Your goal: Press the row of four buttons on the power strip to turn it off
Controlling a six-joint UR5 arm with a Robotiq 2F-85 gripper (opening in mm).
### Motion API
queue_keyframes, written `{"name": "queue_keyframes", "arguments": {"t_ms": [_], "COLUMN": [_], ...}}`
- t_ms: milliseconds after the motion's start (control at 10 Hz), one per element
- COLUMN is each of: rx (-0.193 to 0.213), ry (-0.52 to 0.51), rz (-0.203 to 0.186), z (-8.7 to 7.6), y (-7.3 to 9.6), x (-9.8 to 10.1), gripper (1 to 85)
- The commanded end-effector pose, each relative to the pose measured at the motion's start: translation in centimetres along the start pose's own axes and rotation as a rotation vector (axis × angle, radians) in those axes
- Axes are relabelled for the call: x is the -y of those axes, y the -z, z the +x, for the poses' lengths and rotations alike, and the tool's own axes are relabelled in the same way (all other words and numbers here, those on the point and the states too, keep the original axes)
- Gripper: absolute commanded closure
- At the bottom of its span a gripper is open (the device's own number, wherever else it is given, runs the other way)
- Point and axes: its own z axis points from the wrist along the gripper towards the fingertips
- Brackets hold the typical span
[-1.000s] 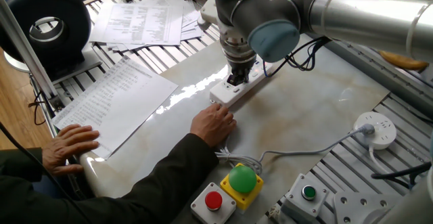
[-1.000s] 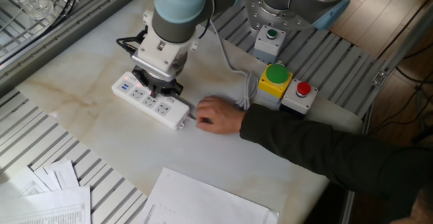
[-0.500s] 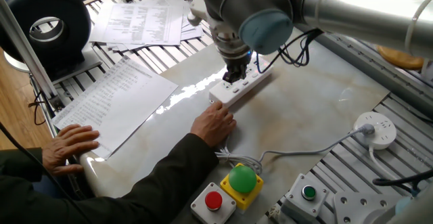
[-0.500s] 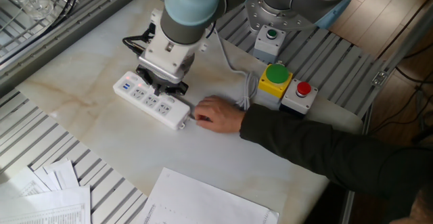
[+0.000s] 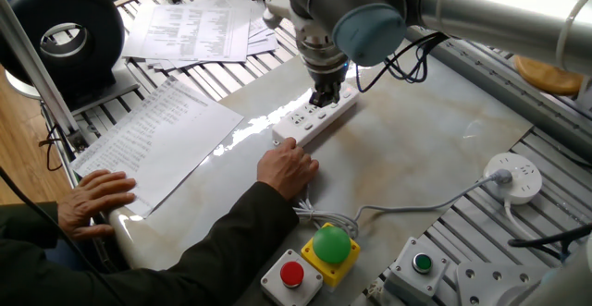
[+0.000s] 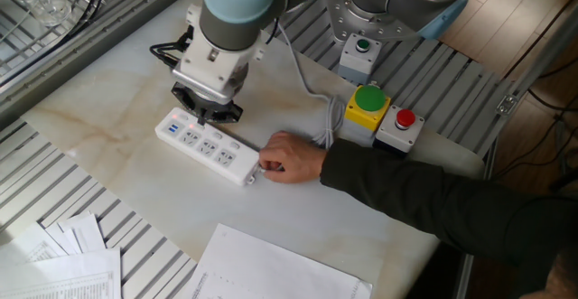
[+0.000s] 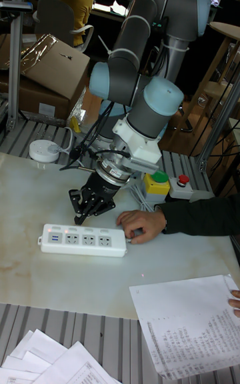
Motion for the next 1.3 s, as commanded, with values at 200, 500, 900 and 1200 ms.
{"name": "queue_keyframes", "arguments": {"t_ms": [200,500,900,1200], "rx": [0.037,0.045,0.037,-0.003], "ry": [0.013,0.015,-0.021,0.0], "rz": [-0.018,-0.025,0.015,-0.025], "z": [-0.3,0.2,0.0,-0.7], "y": [-2.0,-2.7,-1.3,4.4], "x": [0.7,0.9,-1.3,-1.7], "gripper": [84.7,84.7,84.7,84.7]}}
